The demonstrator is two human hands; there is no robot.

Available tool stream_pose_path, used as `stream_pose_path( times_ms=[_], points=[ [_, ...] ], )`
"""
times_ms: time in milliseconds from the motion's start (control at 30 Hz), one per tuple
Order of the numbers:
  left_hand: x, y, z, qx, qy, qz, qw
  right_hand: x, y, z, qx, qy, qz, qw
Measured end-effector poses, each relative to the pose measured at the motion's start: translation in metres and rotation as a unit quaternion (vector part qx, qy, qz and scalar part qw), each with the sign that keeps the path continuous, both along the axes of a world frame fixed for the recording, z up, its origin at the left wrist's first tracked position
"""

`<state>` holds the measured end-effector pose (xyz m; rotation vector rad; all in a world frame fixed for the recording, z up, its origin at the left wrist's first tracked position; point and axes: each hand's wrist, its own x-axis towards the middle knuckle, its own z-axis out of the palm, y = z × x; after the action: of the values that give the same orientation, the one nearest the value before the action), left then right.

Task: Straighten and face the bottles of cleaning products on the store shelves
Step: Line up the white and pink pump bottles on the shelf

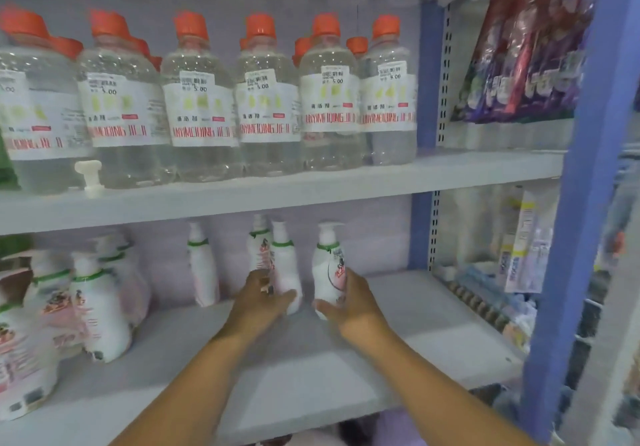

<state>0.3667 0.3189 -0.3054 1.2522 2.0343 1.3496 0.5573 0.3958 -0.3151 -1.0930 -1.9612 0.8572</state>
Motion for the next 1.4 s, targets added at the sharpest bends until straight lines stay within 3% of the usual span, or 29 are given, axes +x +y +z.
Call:
stream_pose_path(
  times_ms=[267,400,567,700,867,1167,1400],
  points=[
    [-0.003,0.067,-0.012,-0.002,0.064,-0.065,0.996,0.013,0.005,-0.005,0.022,0.08,-0.095,0.992],
    [0.052,0.095,-0.008,-0.013,0.085,-0.06,0.994,0.08,0.006,-0.007,0.042,0.124,-0.187,0.974],
    [0.131,0.117,-0.009,-0.009,0.099,-0.058,0.993,0.147,0.02,-0.008,0.052,0.094,-0.247,0.963],
    [0.162,0.126,-0.009,0.035,0.038,-0.142,0.989,0.168,0.032,-0.014,0.052,0.099,-0.252,0.961],
    [0.158,0.134,-0.015,0.038,0.037,-0.234,0.971,0.175,0.037,-0.022,0.065,0.106,-0.237,0.963],
    [0.192,0.153,-0.024,0.092,-0.098,-0.278,0.951,0.178,0.037,-0.028,0.073,0.112,-0.235,0.963],
    [0.194,0.15,-0.023,0.086,-0.118,-0.261,0.954,0.173,0.038,-0.023,0.055,0.082,-0.226,0.969]
  ],
)
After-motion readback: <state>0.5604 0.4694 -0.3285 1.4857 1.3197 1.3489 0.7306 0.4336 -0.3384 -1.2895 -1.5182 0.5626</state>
